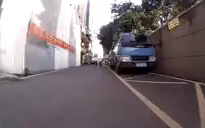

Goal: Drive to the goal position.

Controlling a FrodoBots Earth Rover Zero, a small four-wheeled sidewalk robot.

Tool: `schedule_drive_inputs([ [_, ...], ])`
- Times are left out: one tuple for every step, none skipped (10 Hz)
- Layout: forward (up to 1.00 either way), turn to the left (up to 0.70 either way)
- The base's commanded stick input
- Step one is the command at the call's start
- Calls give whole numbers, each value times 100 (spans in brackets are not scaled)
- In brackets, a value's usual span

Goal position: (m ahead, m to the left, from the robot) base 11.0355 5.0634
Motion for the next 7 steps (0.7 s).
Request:
schedule_drive_inputs([
  [45, 0],
  [45, 0],
  [45, 0],
  [45, 0],
  [45, 0],
  [45, 0],
  [45, 0],
])
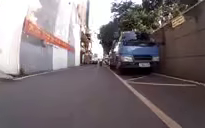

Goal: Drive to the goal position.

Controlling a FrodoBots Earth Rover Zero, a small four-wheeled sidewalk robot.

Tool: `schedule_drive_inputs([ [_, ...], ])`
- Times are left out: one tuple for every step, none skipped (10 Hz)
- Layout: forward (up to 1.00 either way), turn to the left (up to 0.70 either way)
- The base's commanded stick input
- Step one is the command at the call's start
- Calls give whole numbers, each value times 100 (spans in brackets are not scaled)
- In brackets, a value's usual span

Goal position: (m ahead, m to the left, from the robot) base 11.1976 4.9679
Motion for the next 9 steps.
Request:
schedule_drive_inputs([
  [45, 0],
  [45, 0],
  [45, 0],
  [45, 0],
  [45, 0],
  [45, 0],
  [45, 0],
  [45, 0],
  [45, 0],
])
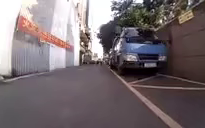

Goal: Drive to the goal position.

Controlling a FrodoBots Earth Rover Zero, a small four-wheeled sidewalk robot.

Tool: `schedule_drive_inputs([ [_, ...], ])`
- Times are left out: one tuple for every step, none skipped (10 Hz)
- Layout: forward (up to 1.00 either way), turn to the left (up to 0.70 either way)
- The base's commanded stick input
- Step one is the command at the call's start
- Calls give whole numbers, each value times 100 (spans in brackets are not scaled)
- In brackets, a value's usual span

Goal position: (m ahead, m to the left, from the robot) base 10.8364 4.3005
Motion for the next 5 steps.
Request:
schedule_drive_inputs([
  [45, 0],
  [45, 0],
  [45, 0],
  [45, 0],
  [45, 0],
])
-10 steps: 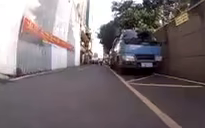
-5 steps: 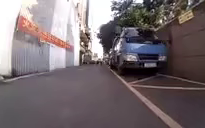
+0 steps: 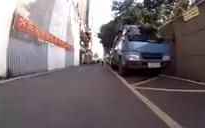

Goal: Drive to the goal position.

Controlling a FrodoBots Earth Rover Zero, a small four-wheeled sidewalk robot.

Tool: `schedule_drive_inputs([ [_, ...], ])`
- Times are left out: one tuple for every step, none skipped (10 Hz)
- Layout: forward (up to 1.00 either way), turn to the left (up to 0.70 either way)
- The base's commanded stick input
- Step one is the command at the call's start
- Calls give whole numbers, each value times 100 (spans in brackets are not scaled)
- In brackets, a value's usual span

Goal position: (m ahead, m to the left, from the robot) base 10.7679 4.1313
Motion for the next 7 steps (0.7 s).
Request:
schedule_drive_inputs([
  [45, 0],
  [45, 0],
  [45, 0],
  [45, 0],
  [45, 0],
  [45, 0],
  [45, 0],
])
